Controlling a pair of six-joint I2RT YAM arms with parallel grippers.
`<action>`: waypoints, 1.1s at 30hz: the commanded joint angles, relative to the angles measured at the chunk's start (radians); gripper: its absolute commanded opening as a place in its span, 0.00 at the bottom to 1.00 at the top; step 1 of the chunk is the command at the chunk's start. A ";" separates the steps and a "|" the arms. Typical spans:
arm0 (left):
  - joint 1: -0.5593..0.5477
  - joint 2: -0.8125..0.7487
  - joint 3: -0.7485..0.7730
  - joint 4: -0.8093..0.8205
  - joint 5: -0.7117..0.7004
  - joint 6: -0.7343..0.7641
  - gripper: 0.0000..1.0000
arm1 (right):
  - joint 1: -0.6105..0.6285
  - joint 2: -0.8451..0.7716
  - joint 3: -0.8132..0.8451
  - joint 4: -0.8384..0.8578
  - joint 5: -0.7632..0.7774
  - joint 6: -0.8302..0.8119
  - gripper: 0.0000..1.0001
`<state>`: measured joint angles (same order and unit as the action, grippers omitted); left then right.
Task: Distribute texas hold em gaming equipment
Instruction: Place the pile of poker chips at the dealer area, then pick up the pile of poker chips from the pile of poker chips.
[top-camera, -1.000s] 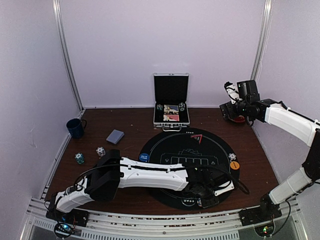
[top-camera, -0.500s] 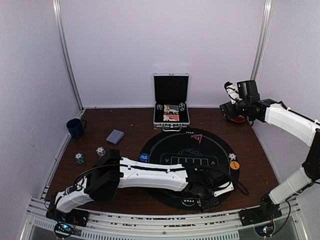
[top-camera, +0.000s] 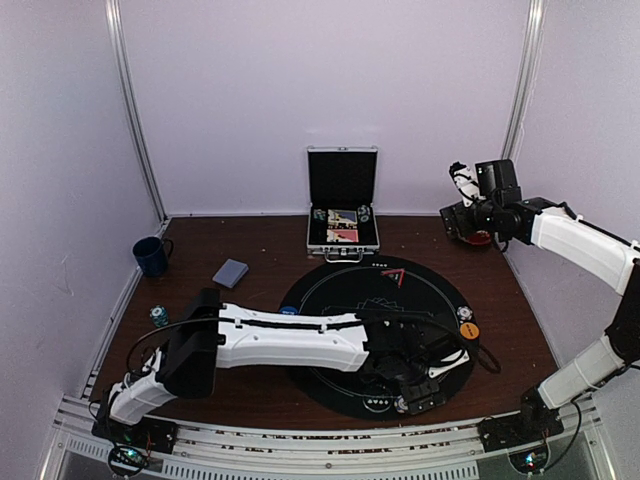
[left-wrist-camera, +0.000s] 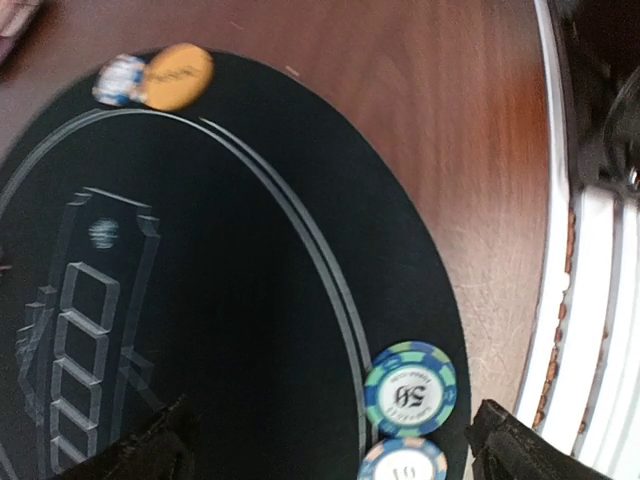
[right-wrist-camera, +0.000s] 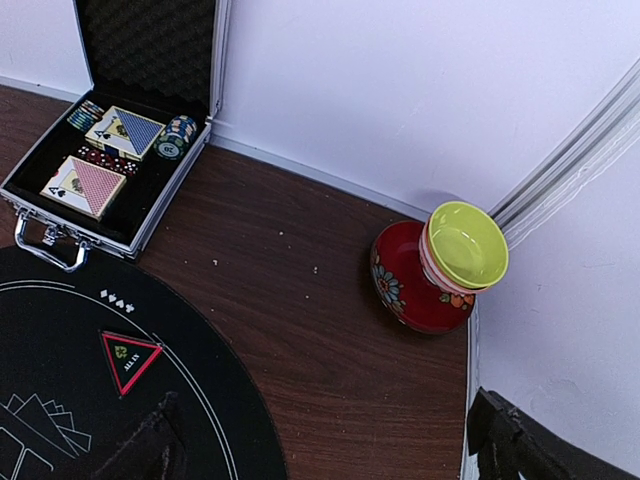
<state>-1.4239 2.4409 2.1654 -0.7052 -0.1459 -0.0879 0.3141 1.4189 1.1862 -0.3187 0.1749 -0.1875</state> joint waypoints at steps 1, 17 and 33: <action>0.059 -0.171 -0.034 -0.026 -0.134 -0.116 0.98 | -0.004 -0.029 -0.011 0.013 -0.013 -0.002 1.00; 0.549 -0.760 -0.633 -0.121 -0.282 -0.351 0.98 | -0.003 -0.022 -0.009 0.006 -0.036 -0.001 1.00; 1.138 -1.178 -1.181 -0.029 -0.115 -0.329 0.98 | 0.019 -0.014 -0.011 0.007 -0.034 -0.003 1.00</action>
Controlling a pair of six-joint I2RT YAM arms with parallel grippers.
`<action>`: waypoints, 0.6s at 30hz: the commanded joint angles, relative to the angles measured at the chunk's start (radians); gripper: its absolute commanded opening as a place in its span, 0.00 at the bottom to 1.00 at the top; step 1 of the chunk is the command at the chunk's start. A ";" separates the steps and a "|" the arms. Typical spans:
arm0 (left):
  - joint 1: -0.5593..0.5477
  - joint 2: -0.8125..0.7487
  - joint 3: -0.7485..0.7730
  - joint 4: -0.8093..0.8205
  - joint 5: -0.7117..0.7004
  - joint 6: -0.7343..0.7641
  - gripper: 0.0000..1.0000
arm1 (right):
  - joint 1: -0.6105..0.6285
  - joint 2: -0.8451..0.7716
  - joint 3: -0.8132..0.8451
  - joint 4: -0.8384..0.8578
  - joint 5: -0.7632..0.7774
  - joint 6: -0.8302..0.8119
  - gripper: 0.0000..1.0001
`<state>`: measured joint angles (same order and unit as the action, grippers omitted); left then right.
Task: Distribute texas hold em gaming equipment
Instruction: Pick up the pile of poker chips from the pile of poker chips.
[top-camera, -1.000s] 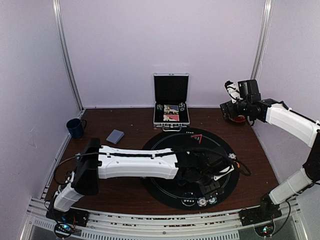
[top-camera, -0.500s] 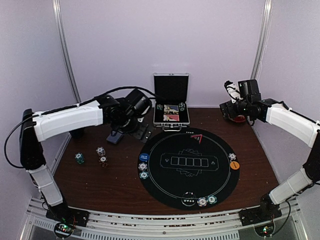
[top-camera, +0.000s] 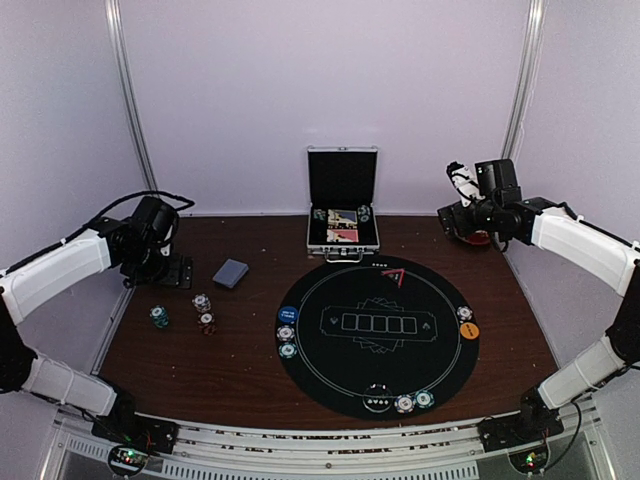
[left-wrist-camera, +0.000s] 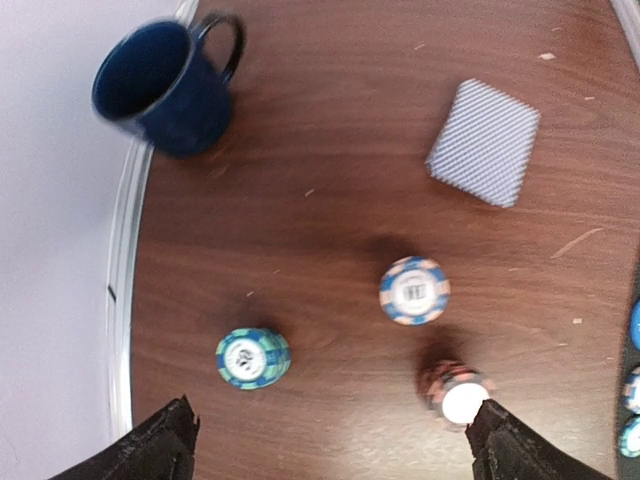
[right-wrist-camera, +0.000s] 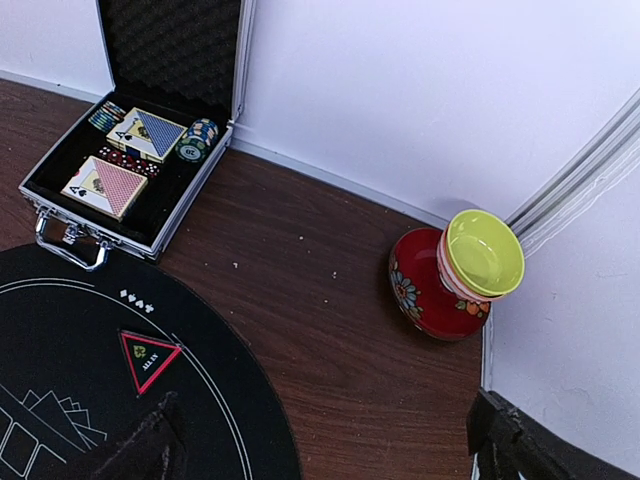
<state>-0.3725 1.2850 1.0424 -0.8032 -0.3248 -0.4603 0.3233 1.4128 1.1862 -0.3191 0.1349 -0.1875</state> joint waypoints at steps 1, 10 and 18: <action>0.114 -0.021 -0.070 0.084 0.071 0.056 0.98 | 0.010 -0.007 -0.011 0.008 0.005 -0.003 1.00; 0.274 0.070 -0.142 0.195 0.155 0.066 0.98 | 0.013 -0.014 -0.011 0.008 -0.004 -0.003 1.00; 0.372 0.110 -0.186 0.249 0.227 0.072 0.90 | 0.018 -0.021 -0.011 0.006 -0.012 -0.004 1.00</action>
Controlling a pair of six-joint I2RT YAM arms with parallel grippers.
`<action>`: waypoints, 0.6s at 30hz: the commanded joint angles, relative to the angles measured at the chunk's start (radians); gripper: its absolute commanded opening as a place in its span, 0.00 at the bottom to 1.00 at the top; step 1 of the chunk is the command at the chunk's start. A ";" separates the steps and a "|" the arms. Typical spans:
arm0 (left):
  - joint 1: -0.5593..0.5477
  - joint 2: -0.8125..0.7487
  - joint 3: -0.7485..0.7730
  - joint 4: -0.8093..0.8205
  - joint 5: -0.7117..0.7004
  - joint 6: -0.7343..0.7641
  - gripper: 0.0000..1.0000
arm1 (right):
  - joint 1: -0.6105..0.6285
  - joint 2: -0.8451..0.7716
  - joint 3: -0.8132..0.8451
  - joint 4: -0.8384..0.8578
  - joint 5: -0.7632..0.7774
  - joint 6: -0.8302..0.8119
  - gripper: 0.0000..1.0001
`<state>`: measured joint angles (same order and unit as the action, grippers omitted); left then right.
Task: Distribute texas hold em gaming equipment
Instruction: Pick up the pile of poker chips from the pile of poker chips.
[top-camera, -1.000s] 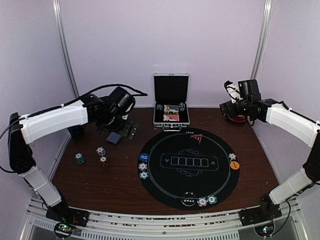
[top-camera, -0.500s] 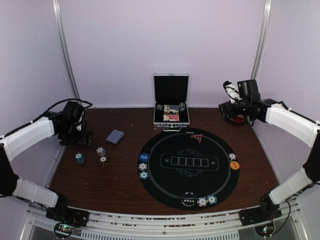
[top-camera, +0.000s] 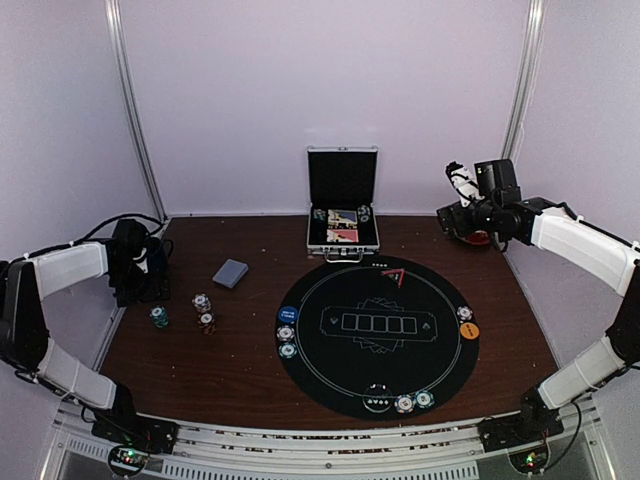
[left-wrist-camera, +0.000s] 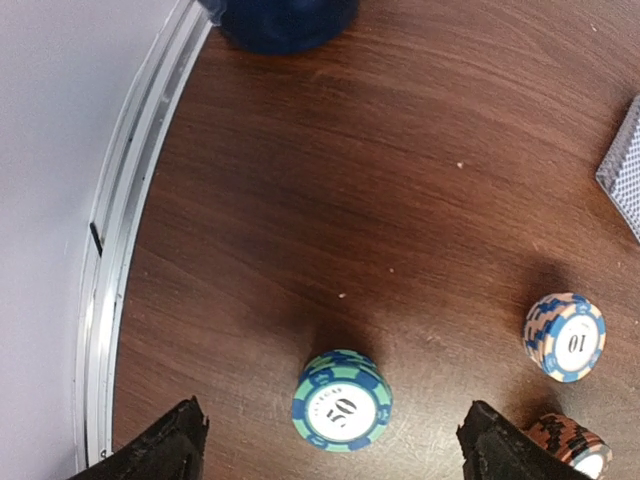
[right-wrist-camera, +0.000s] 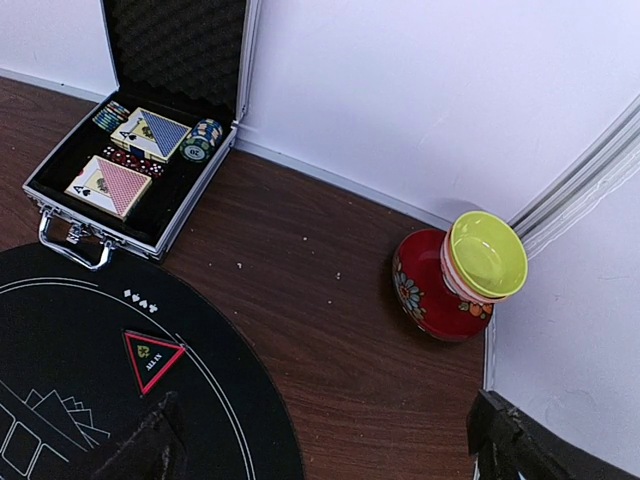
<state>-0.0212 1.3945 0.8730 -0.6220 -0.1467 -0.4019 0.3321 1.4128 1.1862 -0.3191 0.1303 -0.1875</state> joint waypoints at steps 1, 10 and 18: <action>0.021 0.005 -0.020 0.069 0.053 0.015 0.89 | 0.011 -0.023 -0.011 0.007 -0.008 -0.003 1.00; 0.021 0.067 -0.031 0.076 0.082 0.025 0.81 | 0.015 -0.036 -0.013 0.009 -0.008 -0.003 1.00; 0.021 0.097 -0.035 0.075 0.081 0.028 0.77 | 0.015 -0.032 -0.014 0.008 -0.006 -0.003 1.00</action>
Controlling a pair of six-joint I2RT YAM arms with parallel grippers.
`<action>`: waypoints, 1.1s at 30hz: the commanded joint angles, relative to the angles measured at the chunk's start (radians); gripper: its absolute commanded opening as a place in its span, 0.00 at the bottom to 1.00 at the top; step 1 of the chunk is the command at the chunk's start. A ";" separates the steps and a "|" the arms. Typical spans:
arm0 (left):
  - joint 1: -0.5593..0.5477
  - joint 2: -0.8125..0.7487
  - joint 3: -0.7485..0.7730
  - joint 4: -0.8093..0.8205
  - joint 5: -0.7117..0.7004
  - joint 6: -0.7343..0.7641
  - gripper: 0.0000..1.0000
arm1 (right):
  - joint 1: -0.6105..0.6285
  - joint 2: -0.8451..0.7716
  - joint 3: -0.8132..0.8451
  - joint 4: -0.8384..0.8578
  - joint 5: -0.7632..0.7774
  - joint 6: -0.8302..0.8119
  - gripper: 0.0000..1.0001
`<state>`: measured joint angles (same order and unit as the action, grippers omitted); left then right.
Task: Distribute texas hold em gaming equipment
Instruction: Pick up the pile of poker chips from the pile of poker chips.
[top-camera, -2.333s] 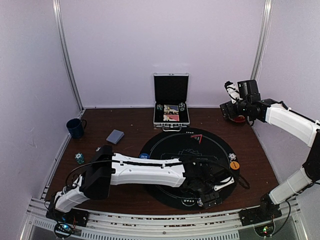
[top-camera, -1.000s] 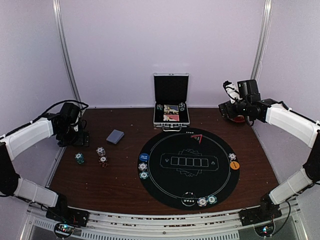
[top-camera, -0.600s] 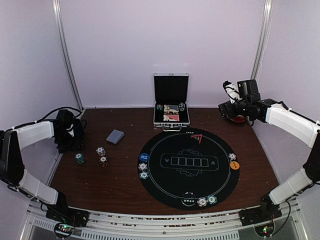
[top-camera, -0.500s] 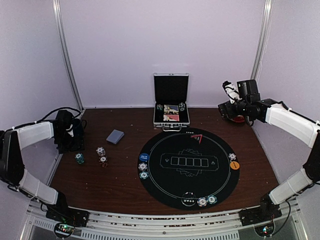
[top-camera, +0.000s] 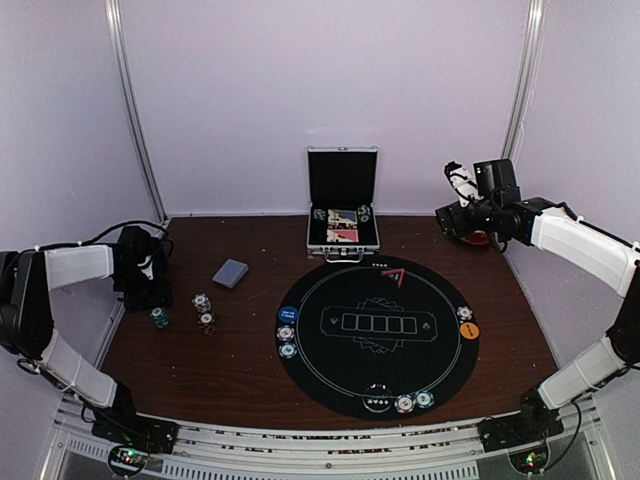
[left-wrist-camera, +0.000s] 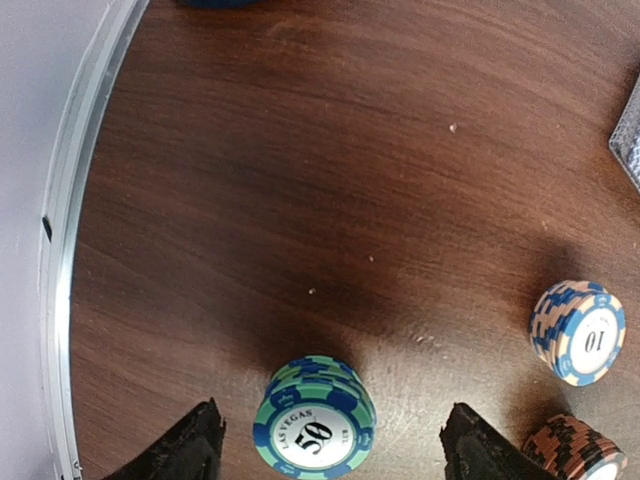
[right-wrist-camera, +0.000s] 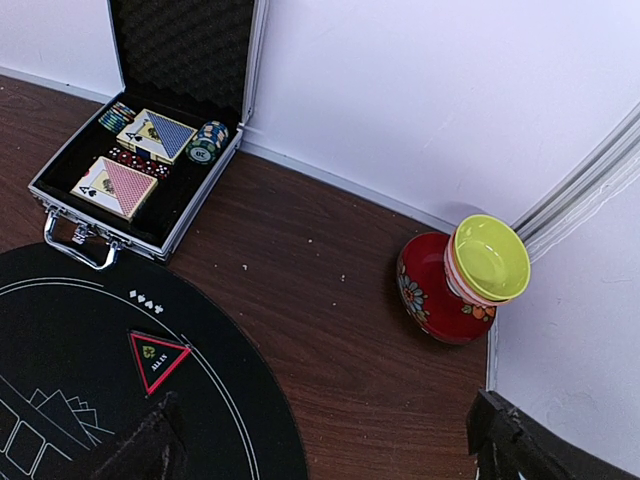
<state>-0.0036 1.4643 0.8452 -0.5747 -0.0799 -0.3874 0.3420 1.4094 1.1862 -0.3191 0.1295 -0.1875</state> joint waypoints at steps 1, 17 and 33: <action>0.004 0.034 -0.006 0.026 0.016 0.013 0.77 | 0.005 -0.029 -0.014 0.009 -0.004 -0.003 1.00; 0.004 0.057 -0.008 0.027 0.018 0.014 0.66 | 0.005 -0.033 -0.016 0.011 -0.001 -0.002 1.00; 0.004 0.048 -0.012 0.026 0.014 0.018 0.53 | 0.005 -0.034 -0.019 0.017 0.012 -0.003 1.00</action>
<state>-0.0036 1.5120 0.8429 -0.5735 -0.0704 -0.3794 0.3420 1.4029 1.1843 -0.3183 0.1307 -0.1875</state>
